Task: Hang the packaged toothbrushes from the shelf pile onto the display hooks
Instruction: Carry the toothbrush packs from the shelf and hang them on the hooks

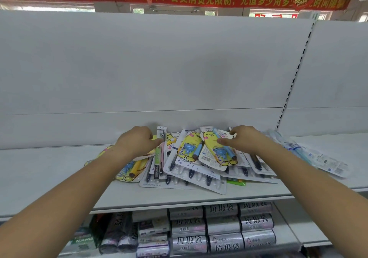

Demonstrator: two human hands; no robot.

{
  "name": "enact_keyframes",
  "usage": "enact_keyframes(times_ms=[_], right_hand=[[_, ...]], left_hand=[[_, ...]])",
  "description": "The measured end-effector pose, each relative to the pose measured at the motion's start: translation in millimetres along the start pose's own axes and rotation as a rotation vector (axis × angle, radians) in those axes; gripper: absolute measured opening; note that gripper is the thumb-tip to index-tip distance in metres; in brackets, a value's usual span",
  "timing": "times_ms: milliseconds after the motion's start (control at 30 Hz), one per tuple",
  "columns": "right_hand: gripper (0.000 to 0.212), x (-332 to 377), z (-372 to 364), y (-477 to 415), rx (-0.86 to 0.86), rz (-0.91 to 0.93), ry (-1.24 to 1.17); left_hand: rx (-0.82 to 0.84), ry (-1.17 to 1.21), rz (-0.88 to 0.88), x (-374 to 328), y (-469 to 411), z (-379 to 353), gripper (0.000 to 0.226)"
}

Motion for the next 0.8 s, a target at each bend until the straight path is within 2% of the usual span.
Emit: enact_keyframes(times_ms=[233,367,500,667,800], right_hand=[[0.068,-71.3,35.1,9.2,-0.061,-0.132,-0.025],[0.065,-130.5,33.0,15.1,-0.011,-0.238,0.018],[0.059,-181.6,27.1,27.4,0.022,-0.335,0.031],[0.064,-231.1,33.7,40.3,-0.004,-0.412,0.030],[0.063,-257.4,33.4,41.8,-0.009,-0.438,0.029]], left_hand=[[-0.040,0.113,-0.165,-72.2,-8.3,10.9,0.052],[-0.028,0.116,-0.235,-117.8,-13.4,5.5,0.061],[-0.001,0.115,-0.284,-153.6,-18.5,-1.9,0.057],[0.022,0.119,-0.328,-188.0,-23.0,-11.9,0.062],[0.075,0.130,-0.388,-236.7,-19.0,-21.8,0.054]])
Point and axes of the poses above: each hand's wrist, its own y-axis away from the middle knuckle, its own z-axis out of the back of the hand, x = y × z, the point moved 9 cm from there along -y, towards the middle knuckle, and after that the axes turned 5 degrees about -z, right-handed, at the moved point
